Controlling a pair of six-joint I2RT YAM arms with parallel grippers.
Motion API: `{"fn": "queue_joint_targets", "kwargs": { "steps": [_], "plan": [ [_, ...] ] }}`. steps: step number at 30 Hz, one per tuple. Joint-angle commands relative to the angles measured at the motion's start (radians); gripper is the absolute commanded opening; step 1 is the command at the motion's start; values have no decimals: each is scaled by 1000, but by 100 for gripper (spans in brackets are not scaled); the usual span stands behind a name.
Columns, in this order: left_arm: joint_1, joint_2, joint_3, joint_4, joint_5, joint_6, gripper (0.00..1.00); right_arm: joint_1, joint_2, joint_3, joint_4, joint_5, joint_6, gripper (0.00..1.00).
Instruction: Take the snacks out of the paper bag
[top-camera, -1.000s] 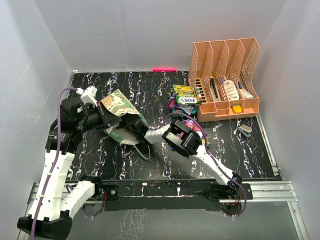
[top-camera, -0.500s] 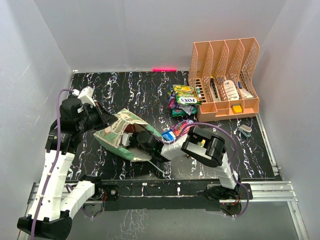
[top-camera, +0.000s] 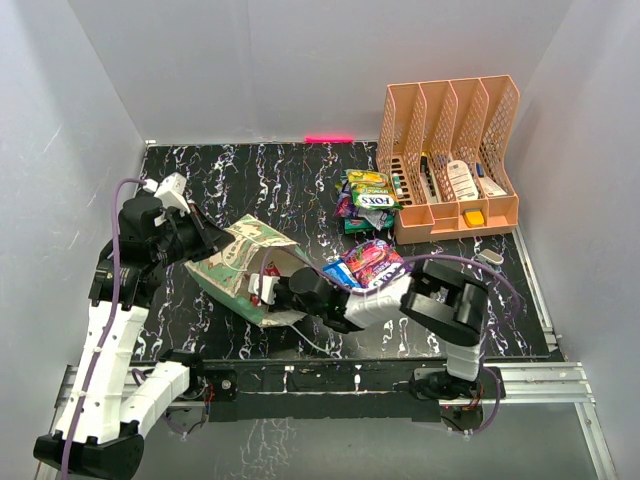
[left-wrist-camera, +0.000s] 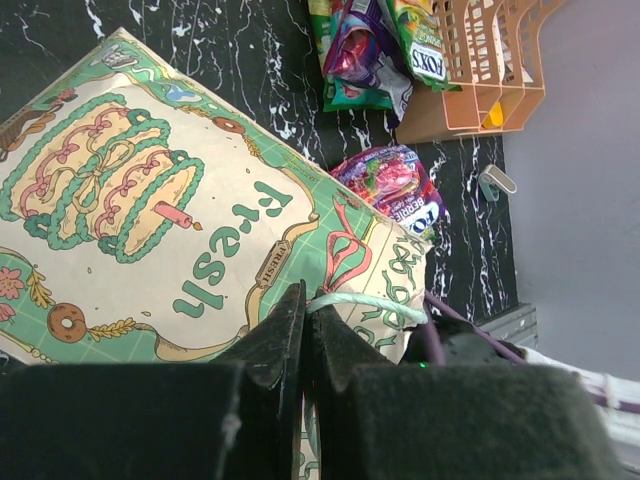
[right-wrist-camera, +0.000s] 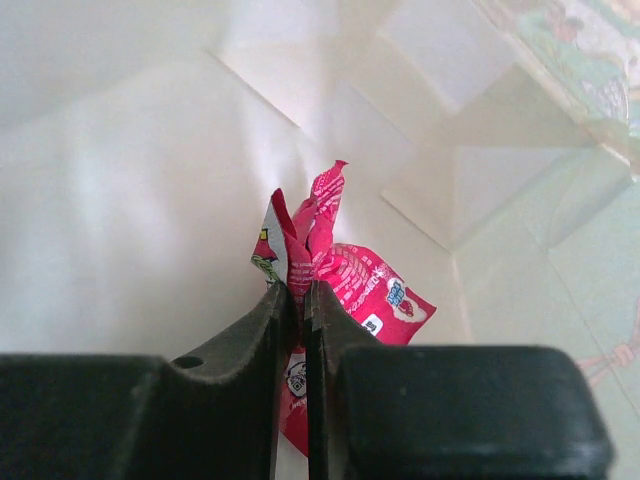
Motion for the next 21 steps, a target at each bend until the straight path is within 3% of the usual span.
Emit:
{"fn": "queue_joint_targets", "kwargs": {
  "steps": [1, 13, 21],
  "plan": [
    [-5, -24, 48, -18, -44, 3, 0, 22, -161, -54, 29, -124, 89, 7],
    [-5, -32, 30, -27, -63, -3, 0, 96, -416, -164, -85, -132, 197, 7],
    [-5, -19, 70, -18, -34, -42, 0, 97, -756, -231, -335, -178, 141, 7]
  ]
}}
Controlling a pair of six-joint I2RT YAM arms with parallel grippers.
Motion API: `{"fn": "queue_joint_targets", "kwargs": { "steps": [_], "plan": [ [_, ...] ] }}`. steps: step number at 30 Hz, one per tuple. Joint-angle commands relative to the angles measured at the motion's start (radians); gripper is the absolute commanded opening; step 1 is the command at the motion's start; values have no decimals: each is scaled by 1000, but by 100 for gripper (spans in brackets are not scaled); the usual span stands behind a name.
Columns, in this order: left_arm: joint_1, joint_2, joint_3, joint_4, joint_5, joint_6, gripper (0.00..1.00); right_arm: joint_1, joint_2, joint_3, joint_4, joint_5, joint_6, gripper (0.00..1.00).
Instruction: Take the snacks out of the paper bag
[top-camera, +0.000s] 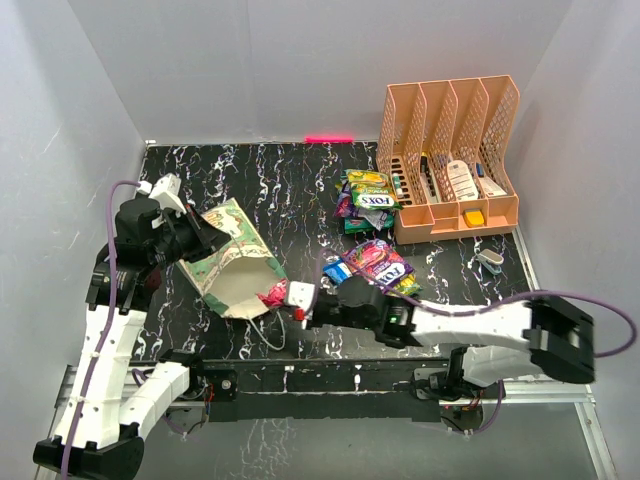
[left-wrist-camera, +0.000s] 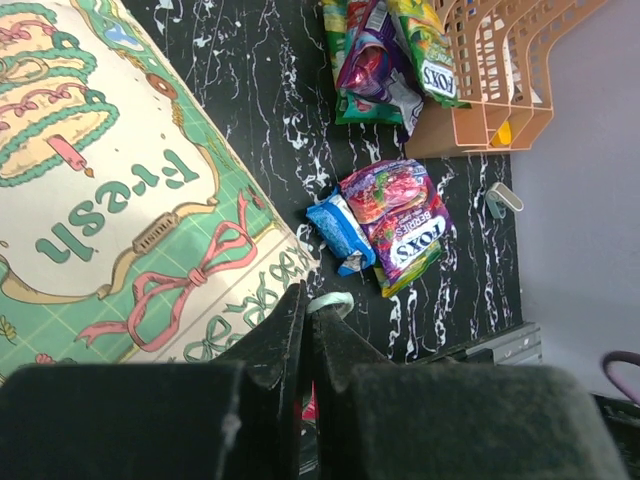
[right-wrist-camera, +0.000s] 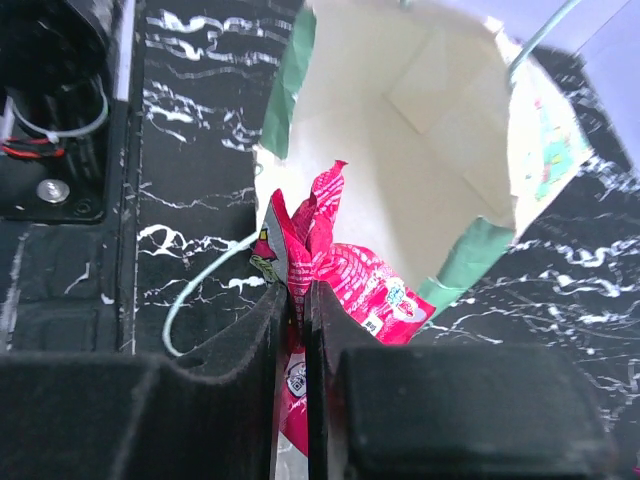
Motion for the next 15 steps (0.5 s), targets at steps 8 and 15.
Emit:
{"fn": "queue_joint_targets", "kwargs": {
  "steps": [8, 15],
  "plan": [
    [-4, 39, 174, 120, 59, -153, 0, -2, -514, -4, -96, 113, -13, 7],
    [-4, 107, 314, 54, -93, -97, 0, -2, -495, 72, -94, 496, 89, 7]
  ]
}}
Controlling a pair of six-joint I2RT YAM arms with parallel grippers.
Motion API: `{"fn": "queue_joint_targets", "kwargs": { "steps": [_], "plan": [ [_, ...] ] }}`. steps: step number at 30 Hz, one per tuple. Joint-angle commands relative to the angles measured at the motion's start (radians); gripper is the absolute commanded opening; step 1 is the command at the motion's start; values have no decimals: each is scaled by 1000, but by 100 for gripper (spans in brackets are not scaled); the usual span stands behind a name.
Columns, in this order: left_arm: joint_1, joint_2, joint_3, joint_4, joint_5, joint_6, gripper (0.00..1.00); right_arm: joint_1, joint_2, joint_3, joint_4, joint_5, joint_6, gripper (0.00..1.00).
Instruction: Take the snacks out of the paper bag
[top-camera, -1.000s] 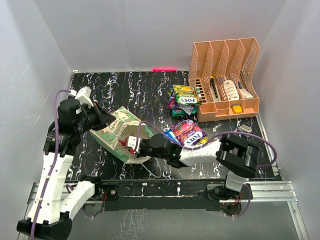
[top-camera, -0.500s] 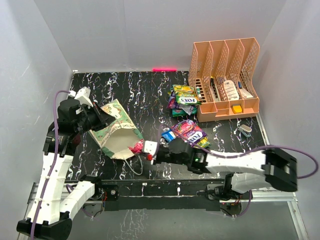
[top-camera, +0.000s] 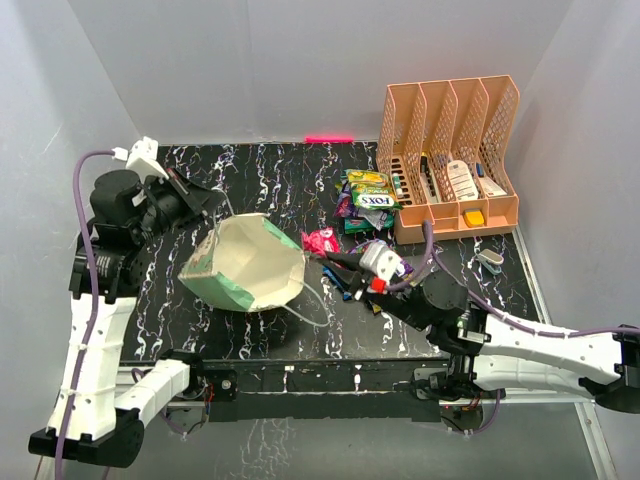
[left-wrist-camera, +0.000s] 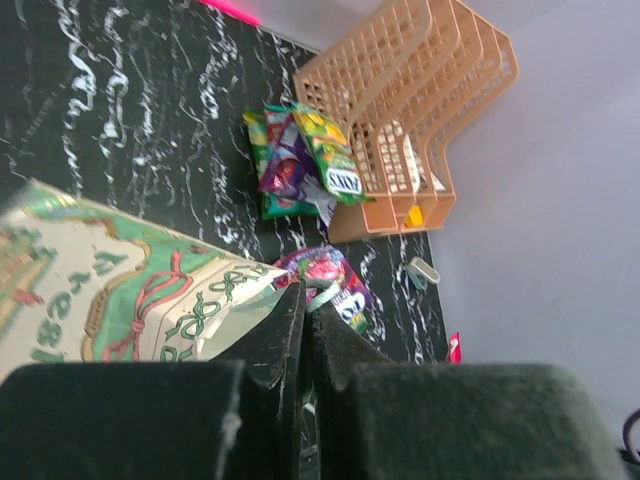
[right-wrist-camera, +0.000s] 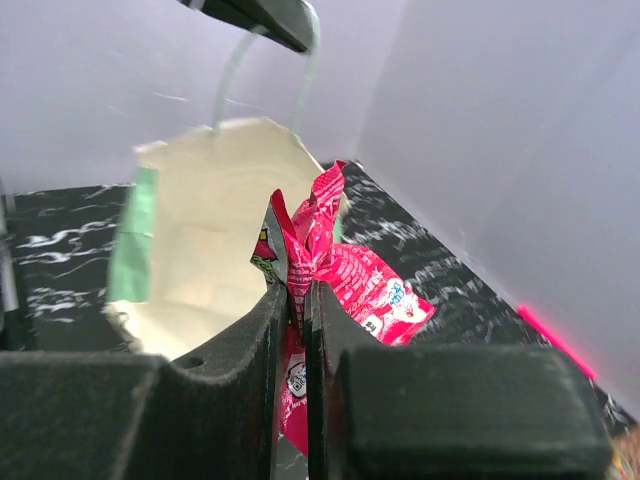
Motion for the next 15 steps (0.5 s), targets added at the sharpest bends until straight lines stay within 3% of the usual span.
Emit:
{"fn": "queue_joint_targets", "kwargs": {
  "steps": [1, 4, 9, 15],
  "plan": [
    [-4, 16, 101, -42, -131, 31, 0, -1, 42, 75, -14, 257, 60, 7],
    [-4, -6, 123, -82, -253, 26, 0, -1, 50, 65, -30, 294, 77, 7],
    [-4, -50, 33, -86, -299, -26, 0, -2, 75, 60, -26, 344, 75, 7],
    [-4, -110, -69, -174, -446, 1, 0, -3, 151, 152, -159, 521, 84, 7]
  ]
}}
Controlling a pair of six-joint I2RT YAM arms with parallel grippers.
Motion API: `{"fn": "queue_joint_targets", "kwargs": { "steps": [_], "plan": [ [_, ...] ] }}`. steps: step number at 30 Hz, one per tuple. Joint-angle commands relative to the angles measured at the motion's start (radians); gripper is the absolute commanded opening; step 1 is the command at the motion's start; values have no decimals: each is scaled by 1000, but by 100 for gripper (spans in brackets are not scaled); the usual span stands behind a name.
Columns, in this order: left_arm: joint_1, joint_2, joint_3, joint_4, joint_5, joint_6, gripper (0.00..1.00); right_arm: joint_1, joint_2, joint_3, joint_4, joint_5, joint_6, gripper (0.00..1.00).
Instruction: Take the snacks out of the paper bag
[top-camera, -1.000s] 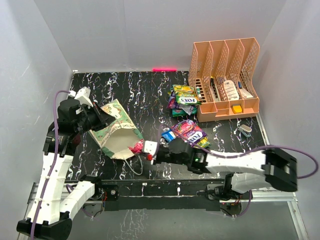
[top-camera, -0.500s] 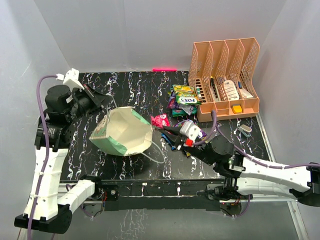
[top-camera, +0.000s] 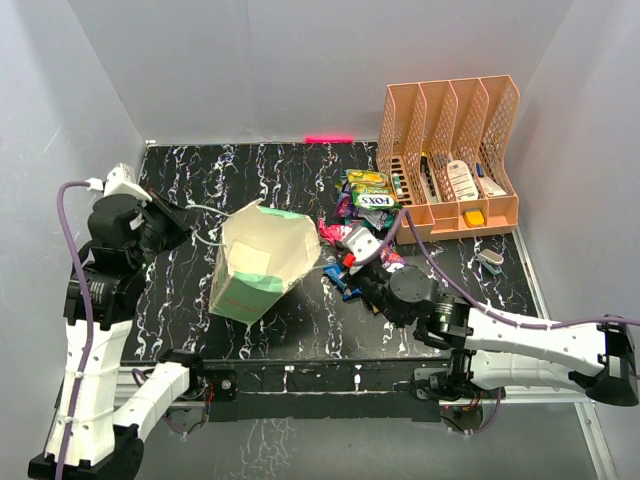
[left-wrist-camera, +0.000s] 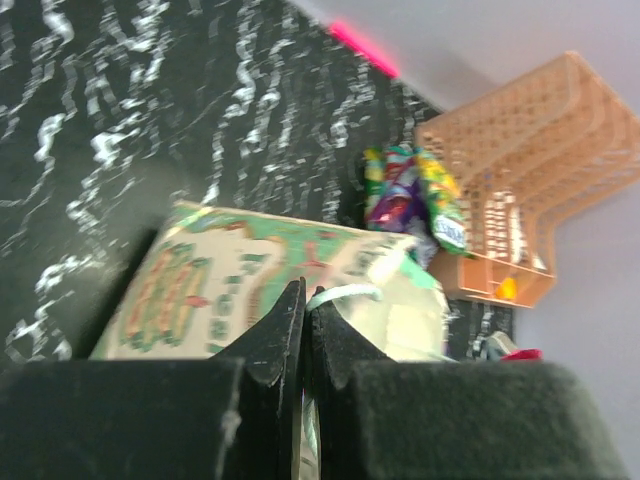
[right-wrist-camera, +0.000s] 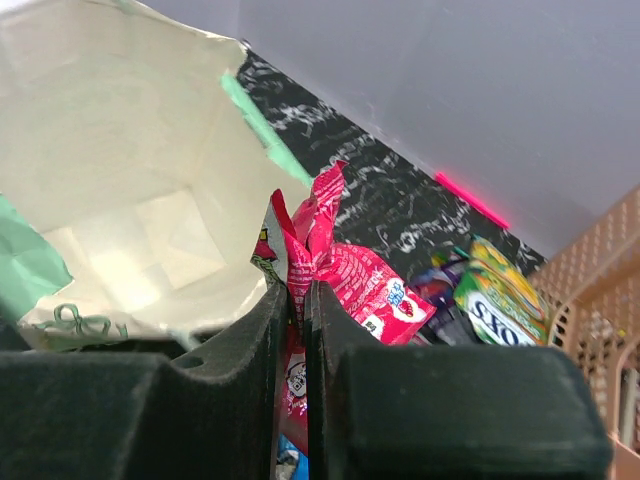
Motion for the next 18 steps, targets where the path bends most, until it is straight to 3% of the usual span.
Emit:
{"fn": "queue_joint_targets", "kwargs": {
  "steps": [1, 6, 18],
  "plan": [
    [-3, -35, -40, -85, -168, 27, 0, -2, 50, 121, -86, 186, 33, 7],
    [-3, -80, -51, -138, -337, 56, 0, -32, 85, 129, -116, 275, 82, 7],
    [-3, -145, -115, -203, -549, 62, 0, -81, 63, 161, -186, 140, 187, 7]
  ]
}}
